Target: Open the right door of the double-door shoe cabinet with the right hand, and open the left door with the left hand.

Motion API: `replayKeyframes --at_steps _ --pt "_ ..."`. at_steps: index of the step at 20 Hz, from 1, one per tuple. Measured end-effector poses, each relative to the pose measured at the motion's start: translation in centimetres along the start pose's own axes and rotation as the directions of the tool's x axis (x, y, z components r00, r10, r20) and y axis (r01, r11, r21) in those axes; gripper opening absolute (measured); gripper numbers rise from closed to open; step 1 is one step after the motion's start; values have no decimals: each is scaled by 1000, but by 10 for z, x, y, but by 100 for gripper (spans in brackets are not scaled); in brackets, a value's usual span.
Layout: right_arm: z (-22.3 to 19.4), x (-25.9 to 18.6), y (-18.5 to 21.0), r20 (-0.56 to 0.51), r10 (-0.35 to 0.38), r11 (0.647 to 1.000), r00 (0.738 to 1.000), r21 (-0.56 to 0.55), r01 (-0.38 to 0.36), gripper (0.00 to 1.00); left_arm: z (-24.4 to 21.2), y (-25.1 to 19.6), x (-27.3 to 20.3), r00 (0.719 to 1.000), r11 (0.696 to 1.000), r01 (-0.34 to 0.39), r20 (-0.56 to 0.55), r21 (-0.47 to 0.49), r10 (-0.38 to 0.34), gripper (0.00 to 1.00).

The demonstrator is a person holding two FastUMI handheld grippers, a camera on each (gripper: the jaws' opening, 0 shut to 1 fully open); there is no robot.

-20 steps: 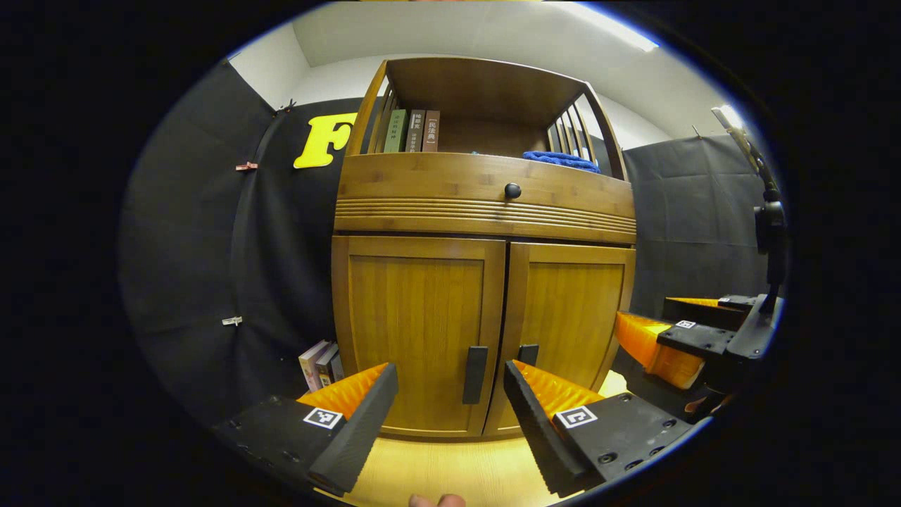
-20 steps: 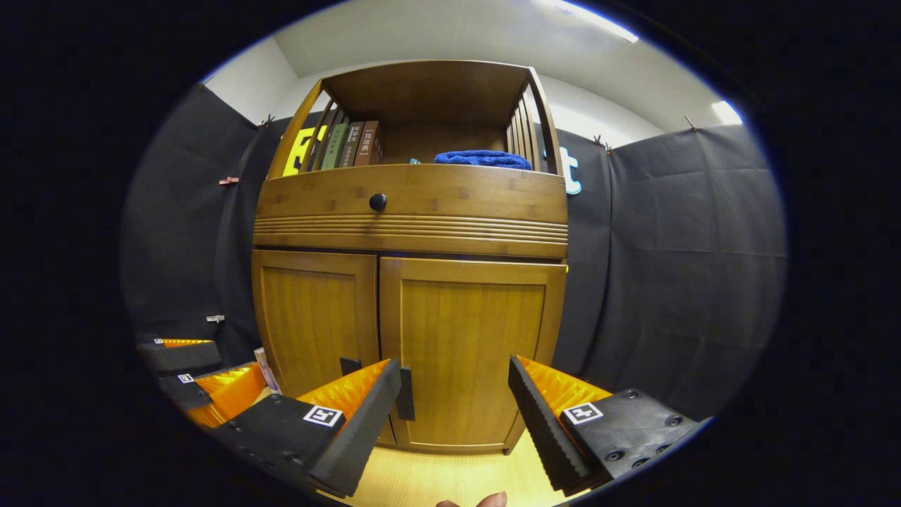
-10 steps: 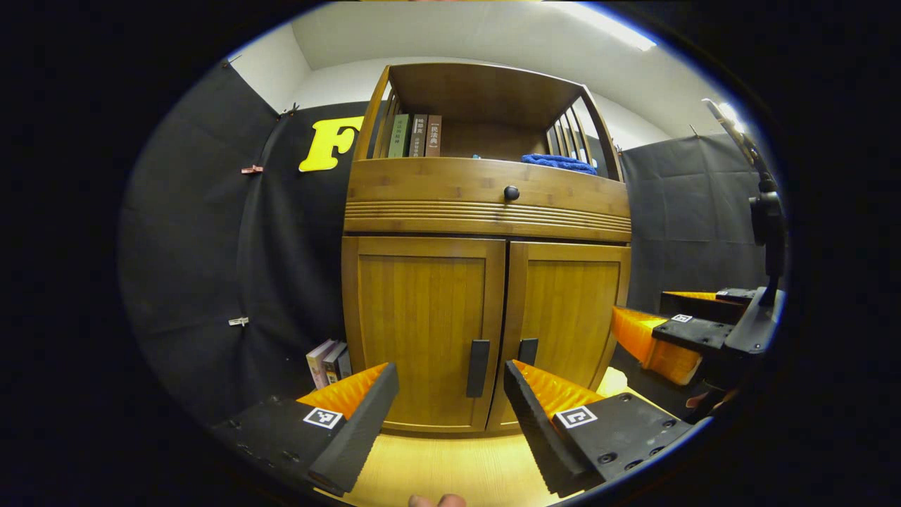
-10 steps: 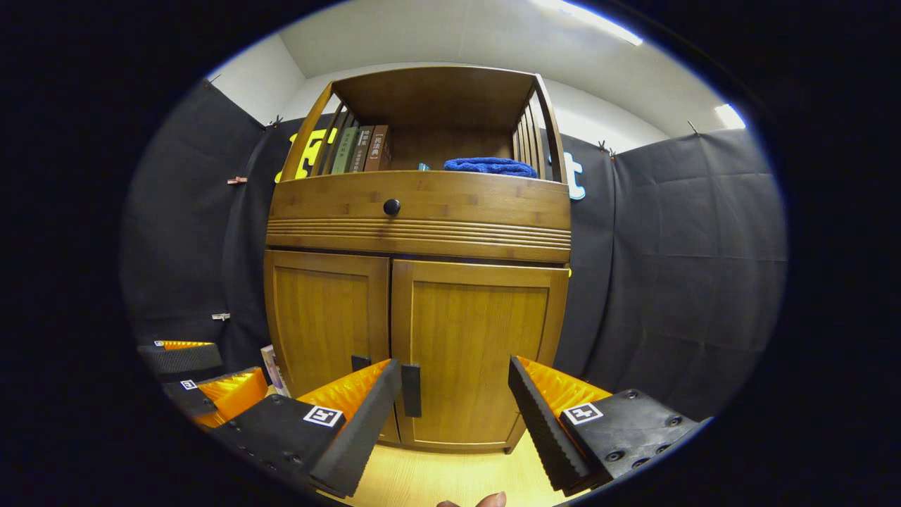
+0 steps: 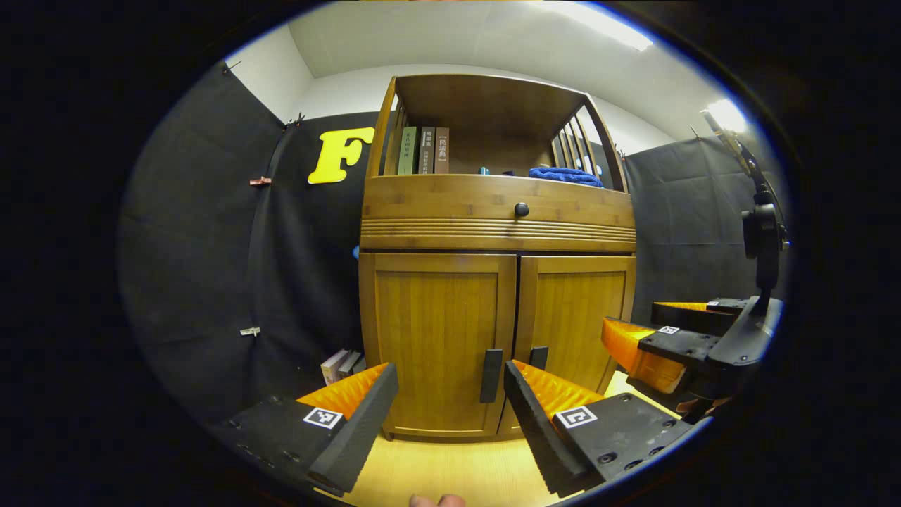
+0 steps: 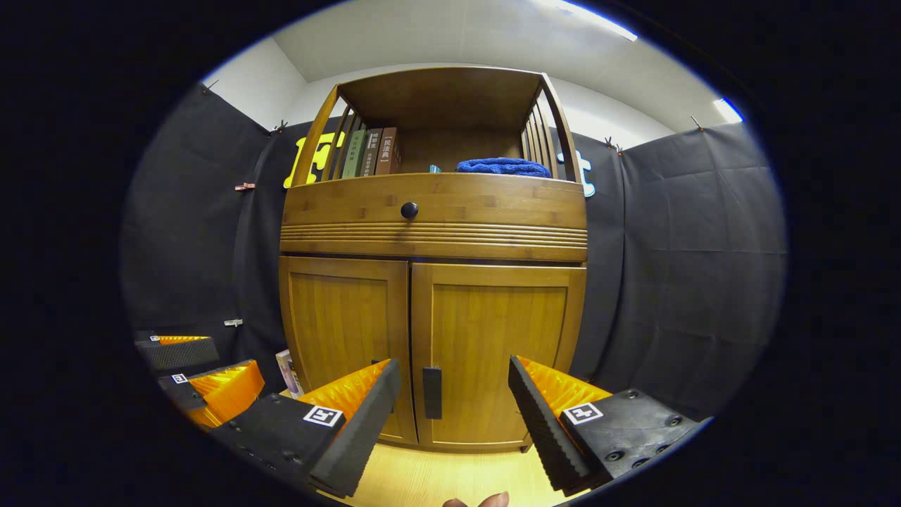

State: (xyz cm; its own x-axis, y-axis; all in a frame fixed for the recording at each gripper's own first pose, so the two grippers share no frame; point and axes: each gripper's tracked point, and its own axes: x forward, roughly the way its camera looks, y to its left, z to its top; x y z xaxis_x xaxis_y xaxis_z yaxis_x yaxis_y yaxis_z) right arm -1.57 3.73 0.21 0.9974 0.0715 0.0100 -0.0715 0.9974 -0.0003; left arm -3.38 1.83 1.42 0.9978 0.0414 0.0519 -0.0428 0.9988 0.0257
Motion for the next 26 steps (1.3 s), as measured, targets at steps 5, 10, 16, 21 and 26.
replayKeyframes --at_steps 5,10,16,21,26 --pt "-24 25 11 -11 15 1000 1000 21 -15 97 -9 16 -8 1000 999 -15 -5 -37 14 93" --pt "-64 68 15 -54 18 998 998 63 -14 99 -12 31 -7 999 999 -45 20 -6 46 94" --pt "-109 119 16 -84 16 999 996 44 -12 96 -19 35 0 999 999 -45 22 20 44 93" --pt "-148 152 28 -127 33 999 991 26 -30 96 -27 32 1 1000 1000 -21 9 -2 21 93" --pt "-166 175 21 -164 -22 1000 986 -8 21 57 -27 39 -2 999 999 -34 0 15 34 92"
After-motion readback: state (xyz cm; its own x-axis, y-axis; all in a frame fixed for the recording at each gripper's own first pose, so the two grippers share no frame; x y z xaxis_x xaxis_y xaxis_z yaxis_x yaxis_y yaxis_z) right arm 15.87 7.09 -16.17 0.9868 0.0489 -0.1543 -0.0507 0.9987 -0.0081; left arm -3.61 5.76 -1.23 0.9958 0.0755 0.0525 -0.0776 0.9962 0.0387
